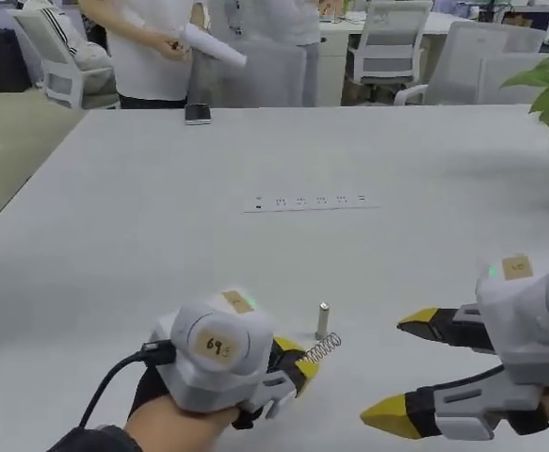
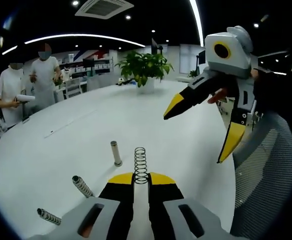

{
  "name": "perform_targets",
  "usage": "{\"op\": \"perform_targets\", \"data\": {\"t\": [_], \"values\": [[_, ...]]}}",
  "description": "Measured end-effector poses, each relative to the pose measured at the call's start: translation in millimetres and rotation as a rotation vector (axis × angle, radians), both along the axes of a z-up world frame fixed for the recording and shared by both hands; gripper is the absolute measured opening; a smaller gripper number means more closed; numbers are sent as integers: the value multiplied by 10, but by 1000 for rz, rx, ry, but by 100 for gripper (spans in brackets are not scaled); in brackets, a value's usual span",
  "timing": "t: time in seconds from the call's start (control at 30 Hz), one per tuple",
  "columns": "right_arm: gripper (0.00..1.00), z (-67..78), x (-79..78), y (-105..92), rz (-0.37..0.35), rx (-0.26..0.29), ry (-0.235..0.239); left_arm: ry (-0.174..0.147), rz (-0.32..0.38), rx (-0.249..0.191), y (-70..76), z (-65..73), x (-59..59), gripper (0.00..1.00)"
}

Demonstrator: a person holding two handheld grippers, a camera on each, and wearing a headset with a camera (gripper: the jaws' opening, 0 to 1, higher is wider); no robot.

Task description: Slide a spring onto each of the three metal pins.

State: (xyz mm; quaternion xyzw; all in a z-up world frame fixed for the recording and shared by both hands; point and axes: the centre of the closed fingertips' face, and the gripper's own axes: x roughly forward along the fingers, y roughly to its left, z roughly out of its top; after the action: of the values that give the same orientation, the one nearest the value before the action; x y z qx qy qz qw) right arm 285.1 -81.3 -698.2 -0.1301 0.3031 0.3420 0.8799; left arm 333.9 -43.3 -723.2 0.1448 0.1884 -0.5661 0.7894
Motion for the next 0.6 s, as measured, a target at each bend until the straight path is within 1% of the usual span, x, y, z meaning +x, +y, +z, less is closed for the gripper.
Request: {"op": "perform_targets", "data": {"t": [0.07, 0.13, 0.2, 0.23, 0.3, 0.37, 0.43, 0.53, 0.6], "values": [[64, 70, 24, 46, 22, -5, -12, -8, -10, -11, 77, 81, -46, 2], [62, 129, 43, 90, 37, -3, -25, -7, -16, -20, 129, 130, -79, 2], [60, 149, 52, 121, 52, -9, -29, -3, -23, -34, 190, 184, -124, 2], [59, 156, 56, 144, 62, -15, -28, -8, -26, -40, 228, 216, -148, 2], [57, 177, 63, 188, 79, -21, -33, -7, -29, -50, 292, 259, -181, 2], [56, 200, 65, 231, 92, -18, -35, 3, -34, -70, 349, 324, -226, 2], [55, 229, 72, 275, 106, -18, -41, -3, -34, -83, 410, 377, -245, 2], [51, 279, 64, 349, 133, -6, -42, 2, -38, -115, 487, 465, -287, 2], [49, 299, 63, 392, 149, -11, -44, -2, -36, -125, 533, 498, -300, 2]]}}
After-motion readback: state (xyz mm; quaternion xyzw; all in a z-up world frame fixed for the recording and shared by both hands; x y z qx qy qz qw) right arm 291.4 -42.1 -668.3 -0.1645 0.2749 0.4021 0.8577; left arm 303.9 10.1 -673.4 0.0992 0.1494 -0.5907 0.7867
